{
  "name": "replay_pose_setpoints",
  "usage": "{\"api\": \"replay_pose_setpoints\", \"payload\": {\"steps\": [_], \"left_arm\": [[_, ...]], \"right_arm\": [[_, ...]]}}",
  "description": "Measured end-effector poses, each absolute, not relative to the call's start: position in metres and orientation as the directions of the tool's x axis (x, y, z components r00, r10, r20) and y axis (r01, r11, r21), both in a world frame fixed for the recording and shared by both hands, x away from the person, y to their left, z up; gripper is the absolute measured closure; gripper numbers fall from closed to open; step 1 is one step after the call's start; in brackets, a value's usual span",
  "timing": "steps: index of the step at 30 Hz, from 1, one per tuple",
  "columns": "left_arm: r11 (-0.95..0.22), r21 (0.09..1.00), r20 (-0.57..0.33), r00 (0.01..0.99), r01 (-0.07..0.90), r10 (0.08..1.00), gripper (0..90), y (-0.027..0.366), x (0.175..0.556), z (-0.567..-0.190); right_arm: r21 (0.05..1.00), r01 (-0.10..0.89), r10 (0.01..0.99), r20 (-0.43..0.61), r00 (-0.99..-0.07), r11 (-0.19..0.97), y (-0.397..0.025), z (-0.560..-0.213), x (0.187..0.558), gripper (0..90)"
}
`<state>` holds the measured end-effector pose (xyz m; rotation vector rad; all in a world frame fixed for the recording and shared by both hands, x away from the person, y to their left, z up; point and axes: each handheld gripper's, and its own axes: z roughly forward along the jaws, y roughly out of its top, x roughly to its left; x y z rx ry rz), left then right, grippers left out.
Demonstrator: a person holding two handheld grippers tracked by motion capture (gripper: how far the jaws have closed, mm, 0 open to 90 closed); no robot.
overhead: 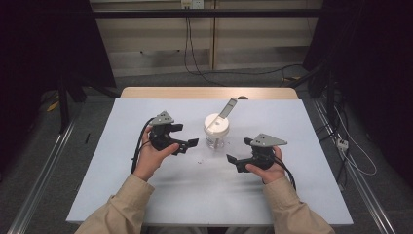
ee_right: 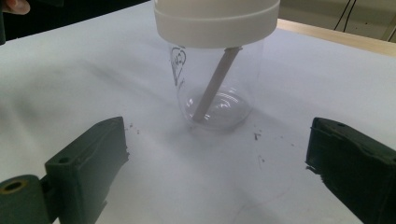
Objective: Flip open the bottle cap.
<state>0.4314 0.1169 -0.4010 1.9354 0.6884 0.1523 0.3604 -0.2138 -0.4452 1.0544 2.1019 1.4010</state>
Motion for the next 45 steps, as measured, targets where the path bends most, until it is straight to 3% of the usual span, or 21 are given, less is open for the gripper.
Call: {"api": "replay_pose_setpoints", "payload": {"steps": [23, 45], "left_arm": [[-0.283, 0.860, -0.182, 0.773, 0.425, 0.607, 6.9, 0.197, 0.392, -0.422], [-0.273, 0.850, -0.178, 0.732, 0.451, 0.657, 6.9, 0.236, 0.375, -0.436]], "right_arm": [[0.901, 0.382, 0.782, 0.083, -0.618, 0.206, -0.250, -0.447, 0.317, 6.2], [0.892, 0.390, 0.798, 0.057, -0.599, 0.229, -0.267, -0.450, 0.301, 7.1]]}}
